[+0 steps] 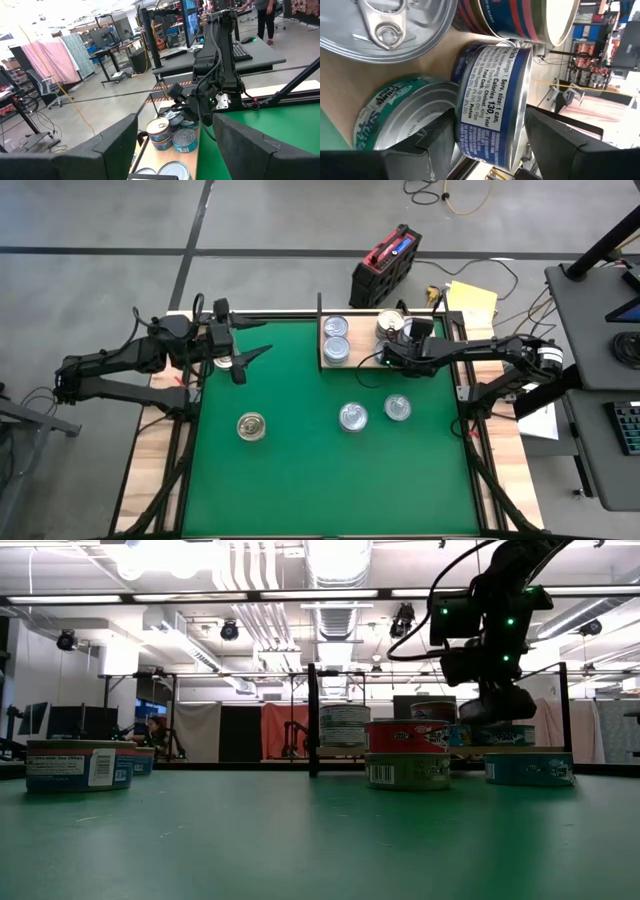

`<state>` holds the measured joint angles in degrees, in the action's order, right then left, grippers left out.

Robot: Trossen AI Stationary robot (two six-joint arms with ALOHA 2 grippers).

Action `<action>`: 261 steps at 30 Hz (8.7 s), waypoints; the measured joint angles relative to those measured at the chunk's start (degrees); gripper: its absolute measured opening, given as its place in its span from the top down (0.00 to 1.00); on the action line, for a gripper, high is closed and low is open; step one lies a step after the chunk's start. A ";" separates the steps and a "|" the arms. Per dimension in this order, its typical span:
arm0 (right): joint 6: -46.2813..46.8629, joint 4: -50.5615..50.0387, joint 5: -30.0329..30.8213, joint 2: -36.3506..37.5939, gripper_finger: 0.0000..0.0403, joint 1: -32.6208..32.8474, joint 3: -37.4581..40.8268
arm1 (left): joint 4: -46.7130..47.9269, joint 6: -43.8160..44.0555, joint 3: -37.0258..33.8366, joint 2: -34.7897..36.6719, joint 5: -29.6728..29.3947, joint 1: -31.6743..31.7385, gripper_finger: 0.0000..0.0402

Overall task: Stack canned seafood by type on shelf
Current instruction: Stack the blue tuna can on top of the blue tuna can on the shelf, then stack the green/blue tuna can on top of the green/blue tuna can on the shelf

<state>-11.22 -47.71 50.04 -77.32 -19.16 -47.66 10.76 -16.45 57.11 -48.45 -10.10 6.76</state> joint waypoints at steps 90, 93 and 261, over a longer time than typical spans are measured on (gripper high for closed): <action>41.65 -7.84 -25.98 4.37 0.98 -11.91 -9.80 | 2.15 2.38 -1.43 -0.11 0.12 0.00 0.40; 41.34 -5.83 -26.01 4.37 0.98 -11.91 -9.07 | 2.16 2.37 -1.43 -0.11 0.12 0.00 0.40; 85.96 -3.01 -18.10 19.15 0.98 62.16 7.41 | -5.13 33.89 0.64 -40.65 -6.04 -21.35 0.40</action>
<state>74.74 -50.72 31.94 -58.17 43.00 -40.25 5.63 17.44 57.76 -89.10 -16.14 -14.59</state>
